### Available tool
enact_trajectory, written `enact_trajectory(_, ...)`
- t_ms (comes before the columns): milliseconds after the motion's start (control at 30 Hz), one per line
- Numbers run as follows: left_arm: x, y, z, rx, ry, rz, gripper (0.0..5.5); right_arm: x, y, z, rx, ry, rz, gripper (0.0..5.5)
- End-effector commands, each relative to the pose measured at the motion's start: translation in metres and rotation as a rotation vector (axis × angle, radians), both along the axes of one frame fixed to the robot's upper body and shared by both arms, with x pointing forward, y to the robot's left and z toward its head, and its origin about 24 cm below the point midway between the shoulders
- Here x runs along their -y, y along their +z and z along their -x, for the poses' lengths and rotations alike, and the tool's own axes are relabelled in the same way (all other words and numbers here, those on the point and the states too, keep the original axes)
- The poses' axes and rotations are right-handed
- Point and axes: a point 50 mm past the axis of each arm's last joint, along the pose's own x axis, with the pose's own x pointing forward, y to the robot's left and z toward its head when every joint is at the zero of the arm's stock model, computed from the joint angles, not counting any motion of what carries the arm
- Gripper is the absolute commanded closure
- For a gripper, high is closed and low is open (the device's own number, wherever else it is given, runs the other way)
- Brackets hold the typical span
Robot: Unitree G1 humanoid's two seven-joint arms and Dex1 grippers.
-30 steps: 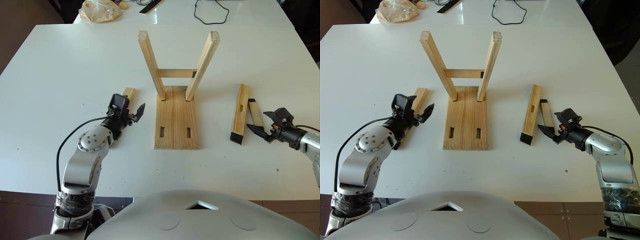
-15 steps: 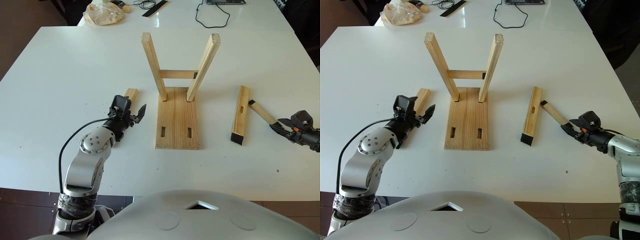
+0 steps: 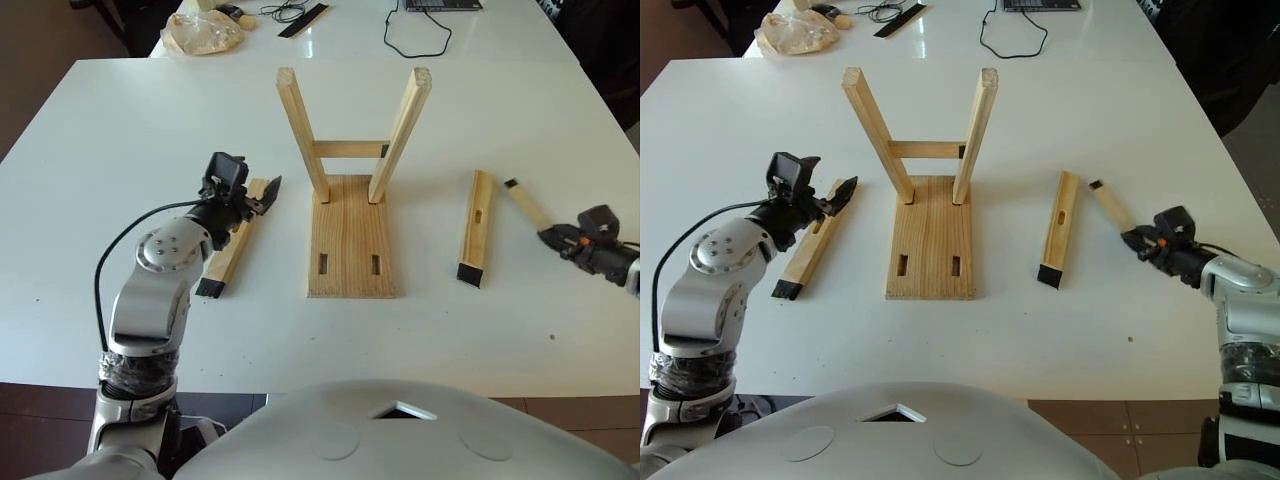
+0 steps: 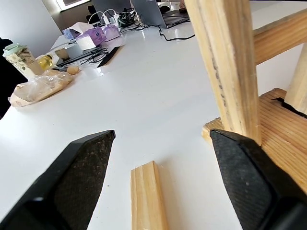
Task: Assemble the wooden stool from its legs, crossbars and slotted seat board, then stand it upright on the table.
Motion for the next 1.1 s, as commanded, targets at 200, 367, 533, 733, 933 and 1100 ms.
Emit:
enact_trajectory(200,0.006,0.085,0.022,0.220,-0.360,0.344,1.83,-0.074,0.131,-0.033,0.559,0.298,-0.492,4.15)
enact_trajectory(367,0.041,0.104,0.043,0.180,-0.722,0.466,1.83,-0.139,0.181,-0.003,0.519,0.844,-0.736,4.15)
enact_trajectory(533,0.051,0.113,0.034,0.148,-0.808,0.556,1.83,-0.160,0.168,0.011,0.336,1.060,-0.760,4.15)
enact_trajectory(733,0.057,0.109,0.034,0.048,-0.897,0.640,1.83,-0.177,0.142,0.012,0.210,1.169,-0.708,4.15)
enact_trajectory(933,0.063,0.107,0.045,-0.019,-1.028,0.626,1.83,-0.188,0.134,0.013,0.172,1.249,-0.697,4.15)
enact_trajectory(1100,0.069,0.107,0.050,-0.034,-1.081,0.626,1.83,-0.193,0.132,0.012,0.162,1.275,-0.678,4.15)
